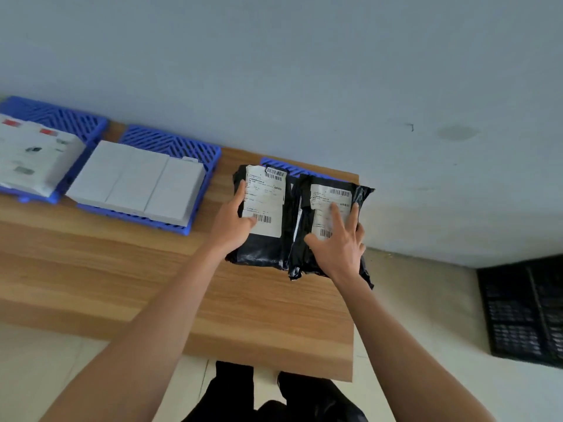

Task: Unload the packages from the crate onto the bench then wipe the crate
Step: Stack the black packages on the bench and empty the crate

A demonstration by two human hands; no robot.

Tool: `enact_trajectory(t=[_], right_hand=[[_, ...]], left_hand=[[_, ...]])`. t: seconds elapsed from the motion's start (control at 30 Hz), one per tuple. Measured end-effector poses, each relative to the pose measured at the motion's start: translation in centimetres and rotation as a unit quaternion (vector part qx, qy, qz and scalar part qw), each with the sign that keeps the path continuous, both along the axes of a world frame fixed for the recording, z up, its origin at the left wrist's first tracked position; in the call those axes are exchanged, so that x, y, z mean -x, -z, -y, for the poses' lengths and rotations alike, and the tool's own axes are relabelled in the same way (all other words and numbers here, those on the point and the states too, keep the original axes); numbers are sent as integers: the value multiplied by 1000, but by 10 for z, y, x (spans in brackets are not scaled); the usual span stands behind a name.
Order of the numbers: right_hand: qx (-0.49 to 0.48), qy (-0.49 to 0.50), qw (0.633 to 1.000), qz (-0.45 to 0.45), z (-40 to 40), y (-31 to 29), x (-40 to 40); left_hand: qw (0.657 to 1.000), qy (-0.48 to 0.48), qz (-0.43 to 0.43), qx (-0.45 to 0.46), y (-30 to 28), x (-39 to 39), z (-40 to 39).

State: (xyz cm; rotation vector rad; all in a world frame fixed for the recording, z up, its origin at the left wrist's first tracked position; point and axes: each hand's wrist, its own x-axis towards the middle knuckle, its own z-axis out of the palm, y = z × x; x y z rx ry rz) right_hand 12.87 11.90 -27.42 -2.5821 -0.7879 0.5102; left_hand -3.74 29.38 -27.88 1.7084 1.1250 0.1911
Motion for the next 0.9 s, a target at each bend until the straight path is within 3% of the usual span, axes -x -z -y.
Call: enact_trajectory(t=[0.17, 0.4, 0.9], right_hand=[[31, 17, 999, 8, -21, 11, 0], [34, 39, 999, 3, -42, 22, -1], [112, -21, 993, -12, -47, 48, -11]], left_hand=[[997, 28, 36, 58, 16, -18, -23], [993, 44, 10, 113, 26, -30, -50], [998, 57, -33, -12, 32, -40, -35]])
